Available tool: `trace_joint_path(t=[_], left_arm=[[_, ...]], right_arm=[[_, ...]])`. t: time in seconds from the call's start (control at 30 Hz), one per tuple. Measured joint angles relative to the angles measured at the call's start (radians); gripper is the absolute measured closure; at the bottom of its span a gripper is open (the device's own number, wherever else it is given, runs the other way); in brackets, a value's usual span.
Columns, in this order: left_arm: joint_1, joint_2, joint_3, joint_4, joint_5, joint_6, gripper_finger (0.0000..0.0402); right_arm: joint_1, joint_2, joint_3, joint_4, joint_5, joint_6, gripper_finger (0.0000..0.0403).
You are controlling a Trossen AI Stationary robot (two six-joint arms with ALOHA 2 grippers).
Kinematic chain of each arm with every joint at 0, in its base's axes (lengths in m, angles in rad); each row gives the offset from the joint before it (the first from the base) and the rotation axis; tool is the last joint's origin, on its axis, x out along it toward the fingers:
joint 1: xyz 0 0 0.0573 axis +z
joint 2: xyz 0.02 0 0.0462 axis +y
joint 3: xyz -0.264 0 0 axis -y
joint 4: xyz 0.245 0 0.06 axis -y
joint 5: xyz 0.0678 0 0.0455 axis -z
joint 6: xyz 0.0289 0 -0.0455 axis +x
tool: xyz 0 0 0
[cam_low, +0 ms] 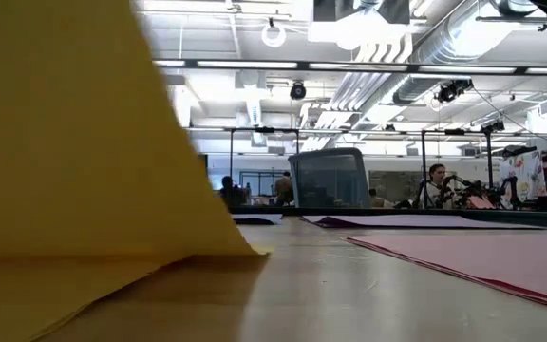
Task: Organize paper
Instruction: Stack the yellow paper on the bottom left
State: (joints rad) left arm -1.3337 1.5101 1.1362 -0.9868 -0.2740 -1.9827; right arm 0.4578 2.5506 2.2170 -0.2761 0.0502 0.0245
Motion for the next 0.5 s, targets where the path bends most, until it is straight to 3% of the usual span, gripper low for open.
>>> trace_joint_path(t=[0.23,0.37,0.5], left_arm=[[-0.009,0.033,-0.002,-0.127,0.084,-0.083,0.0402],[-0.007,0.051,-0.034,-0.115,0.077,-0.127,0.0401],[-0.006,0.072,-0.085,-0.094,0.089,-0.182,0.0401]], right_arm=[[-0.033,0.046,0.0,0.053,0.051,-0.007,0.0403],[-0.038,0.021,0.0,-0.068,0.168,0.26,0.0403],[-0.031,-0.048,0.022,-0.344,0.194,0.602,0.0403]])
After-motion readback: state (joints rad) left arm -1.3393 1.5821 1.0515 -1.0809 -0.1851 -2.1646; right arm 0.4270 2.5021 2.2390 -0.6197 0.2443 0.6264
